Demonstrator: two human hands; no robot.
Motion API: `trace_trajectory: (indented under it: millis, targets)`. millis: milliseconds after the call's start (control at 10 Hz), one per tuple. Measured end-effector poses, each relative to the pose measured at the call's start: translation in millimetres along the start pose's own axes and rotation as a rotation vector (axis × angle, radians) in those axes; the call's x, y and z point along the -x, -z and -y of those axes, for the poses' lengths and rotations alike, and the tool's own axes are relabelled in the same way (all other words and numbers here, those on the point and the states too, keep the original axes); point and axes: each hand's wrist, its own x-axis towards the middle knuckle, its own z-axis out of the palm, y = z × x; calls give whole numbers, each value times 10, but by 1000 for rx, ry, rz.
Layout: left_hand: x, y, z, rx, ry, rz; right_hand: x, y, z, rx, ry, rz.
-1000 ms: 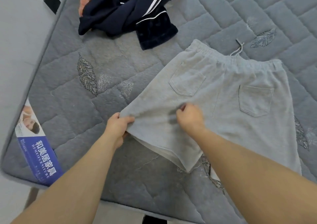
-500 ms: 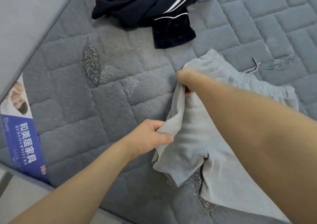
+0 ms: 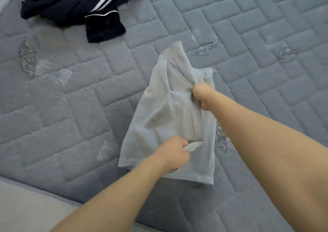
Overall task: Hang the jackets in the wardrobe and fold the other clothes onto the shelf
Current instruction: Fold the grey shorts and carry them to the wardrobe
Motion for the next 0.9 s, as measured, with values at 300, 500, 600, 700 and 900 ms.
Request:
trace_trajectory:
  millis: [300, 500, 600, 700, 900]
  targets:
    - [-384, -530, 456, -67, 128, -516, -133, -86, -1733, -544, -356, -3]
    - [-297, 18, 1163, 42, 669, -744, 172, -387, -1975, -139, -328, 195]
    - [-341, 30, 1220, 20, 658, -528, 211, -359, -2058, 65, -370, 114]
    - [-396, 53, 1101, -139, 752, -380, 211, -271, -1998, 156, -339, 132]
    - [-874, 666, 515, -285, 551, -423, -237, 97, -1424, -177, -173, -85]
